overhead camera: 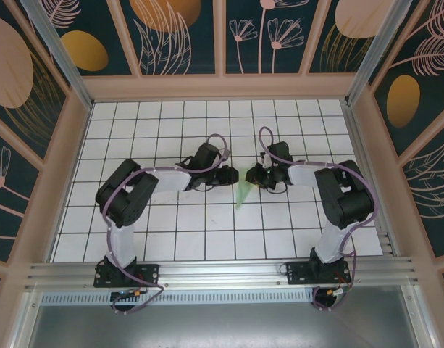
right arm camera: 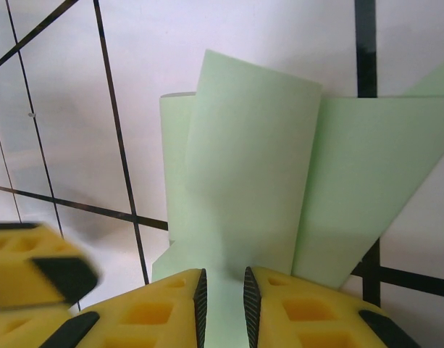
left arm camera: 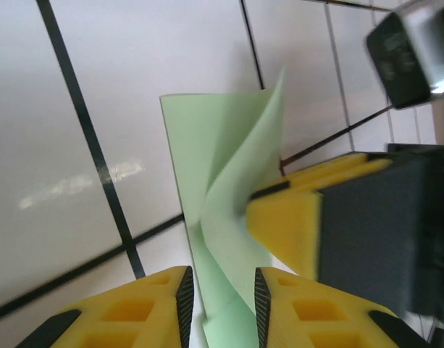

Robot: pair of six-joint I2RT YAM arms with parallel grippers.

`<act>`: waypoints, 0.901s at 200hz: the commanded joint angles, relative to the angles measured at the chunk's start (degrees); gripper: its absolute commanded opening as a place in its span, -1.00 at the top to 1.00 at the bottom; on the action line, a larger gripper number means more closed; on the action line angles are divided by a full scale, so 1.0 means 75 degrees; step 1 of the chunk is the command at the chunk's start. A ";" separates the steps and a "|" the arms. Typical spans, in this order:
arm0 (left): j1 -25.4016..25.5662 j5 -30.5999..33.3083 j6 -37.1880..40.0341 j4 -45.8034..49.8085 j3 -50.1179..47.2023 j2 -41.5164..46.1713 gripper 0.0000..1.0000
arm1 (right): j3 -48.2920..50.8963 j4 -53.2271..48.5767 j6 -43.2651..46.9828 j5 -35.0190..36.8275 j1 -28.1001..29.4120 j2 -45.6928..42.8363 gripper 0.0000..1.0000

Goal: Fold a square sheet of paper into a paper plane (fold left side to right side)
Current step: Fold the wing for the fifth time at the center of the table.

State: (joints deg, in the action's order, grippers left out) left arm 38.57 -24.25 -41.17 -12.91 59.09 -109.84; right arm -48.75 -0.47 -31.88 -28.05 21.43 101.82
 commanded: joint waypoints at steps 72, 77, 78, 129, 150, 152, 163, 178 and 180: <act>0.1170 -0.0485 -0.0342 -0.0139 -0.0920 0.1733 0.36 | 0.0215 -0.0479 0.0090 0.0436 0.0045 0.0269 0.49; 0.1243 -0.0483 -0.0370 -0.0148 -0.0828 0.1617 0.35 | 0.0212 -0.0478 0.0090 0.0436 0.0041 0.0266 0.49; 0.1249 -0.0488 -0.0370 -0.0145 -0.0808 0.1610 0.35 | 0.0215 -0.0477 0.0090 0.0436 0.0045 0.0271 0.49; 0.1314 -0.0674 -0.0303 -0.0186 -0.0051 0.0503 0.33 | 0.0200 -0.0513 0.0123 0.0412 0.0056 0.0268 0.49; 0.1306 -0.0786 -0.0257 -0.0112 0.0156 0.0180 0.31 | 0.0179 -0.0527 0.0124 0.0424 0.0049 0.0282 0.49; 0.1307 -0.0795 -0.0263 -0.0108 0.0168 0.0151 0.31 | 0.0183 -0.0524 0.0125 0.0424 0.0052 0.0283 0.49; 0.1306 -0.0807 -0.0216 -0.0053 0.0216 0.0030 0.30 | 0.0181 -0.0542 0.0136 0.0434 0.0051 0.0292 0.49; 0.1308 -0.0731 -0.0170 0.0094 0.0271 -0.0091 0.30 | 0.0182 -0.0567 0.0149 0.0453 0.0049 0.0298 0.49; 0.1304 -0.0717 -0.0162 0.0113 0.0276 -0.0104 0.30 | 0.0183 -0.0572 0.0149 0.0458 0.0049 0.0293 0.49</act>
State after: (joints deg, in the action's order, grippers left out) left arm 48.60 -28.71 -43.31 -13.37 59.53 -108.75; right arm -48.73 -0.47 -31.86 -28.05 21.47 101.82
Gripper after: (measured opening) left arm 0.348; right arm 0.254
